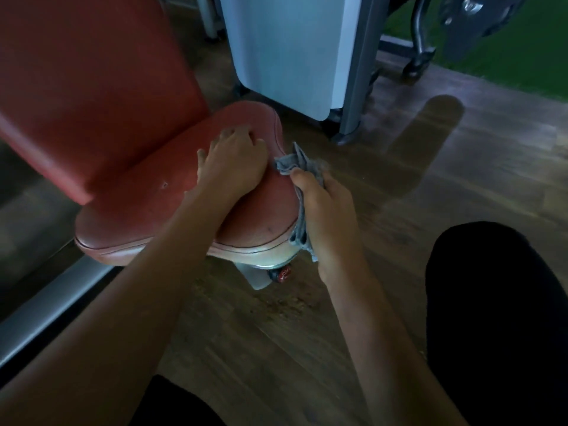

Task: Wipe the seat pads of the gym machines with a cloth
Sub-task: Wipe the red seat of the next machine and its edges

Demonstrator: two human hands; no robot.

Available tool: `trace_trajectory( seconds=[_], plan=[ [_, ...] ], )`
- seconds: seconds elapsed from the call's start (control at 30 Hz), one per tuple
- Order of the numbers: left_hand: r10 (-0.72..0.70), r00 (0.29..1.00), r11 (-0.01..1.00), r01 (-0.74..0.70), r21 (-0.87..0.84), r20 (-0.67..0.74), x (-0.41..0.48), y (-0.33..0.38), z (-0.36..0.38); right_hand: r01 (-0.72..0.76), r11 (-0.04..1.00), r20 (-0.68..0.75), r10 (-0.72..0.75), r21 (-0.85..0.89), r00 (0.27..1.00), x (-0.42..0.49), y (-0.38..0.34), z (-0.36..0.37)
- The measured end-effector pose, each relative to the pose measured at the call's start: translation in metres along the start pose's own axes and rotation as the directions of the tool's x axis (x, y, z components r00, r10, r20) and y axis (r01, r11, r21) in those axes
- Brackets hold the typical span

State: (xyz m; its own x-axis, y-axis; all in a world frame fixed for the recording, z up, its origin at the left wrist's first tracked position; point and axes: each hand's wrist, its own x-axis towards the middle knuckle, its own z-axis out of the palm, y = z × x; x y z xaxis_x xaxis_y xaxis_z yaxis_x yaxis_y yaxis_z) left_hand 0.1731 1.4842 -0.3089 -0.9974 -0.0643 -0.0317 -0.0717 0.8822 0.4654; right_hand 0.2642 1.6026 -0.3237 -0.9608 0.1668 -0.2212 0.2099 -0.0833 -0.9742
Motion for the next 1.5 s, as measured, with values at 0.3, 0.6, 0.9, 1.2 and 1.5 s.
trace_trajectory(
  seconds=[0.3, 0.6, 0.9, 1.2, 1.5],
  plan=[
    [-0.089, 0.994, 0.995, 0.085, -0.058, -0.07, 0.001, 0.001, 0.003, -0.131, 0.988, 0.407, 0.153, -0.083, 0.9, 0.054, -0.01, -0.015],
    [-0.242, 0.967, 0.969, 0.246, 0.036, -0.078, -0.011, 0.005, 0.005, -0.07, 0.997, 0.571, 0.071, -0.023, 0.818, 0.027, -0.008, -0.047],
    [-0.336, 0.941, 0.94, 0.337, 0.053, -0.038, 0.002, 0.01, 0.003, -0.125, 0.99, 0.617, 0.142, -0.07, 0.774, 0.07, -0.008, -0.029],
    [-0.348, 0.937, 0.936, 0.349, 0.045, -0.028, 0.002, 0.015, 0.001, -0.112, 0.992, 0.593, 0.123, -0.055, 0.796, 0.091, -0.006, -0.012],
    [-0.35, 0.937, 0.933, 0.348, 0.091, 0.007, -0.005, 0.015, 0.003, -0.084, 0.994, 0.558, 0.11, -0.072, 0.823, 0.104, -0.011, -0.002]
  ],
)
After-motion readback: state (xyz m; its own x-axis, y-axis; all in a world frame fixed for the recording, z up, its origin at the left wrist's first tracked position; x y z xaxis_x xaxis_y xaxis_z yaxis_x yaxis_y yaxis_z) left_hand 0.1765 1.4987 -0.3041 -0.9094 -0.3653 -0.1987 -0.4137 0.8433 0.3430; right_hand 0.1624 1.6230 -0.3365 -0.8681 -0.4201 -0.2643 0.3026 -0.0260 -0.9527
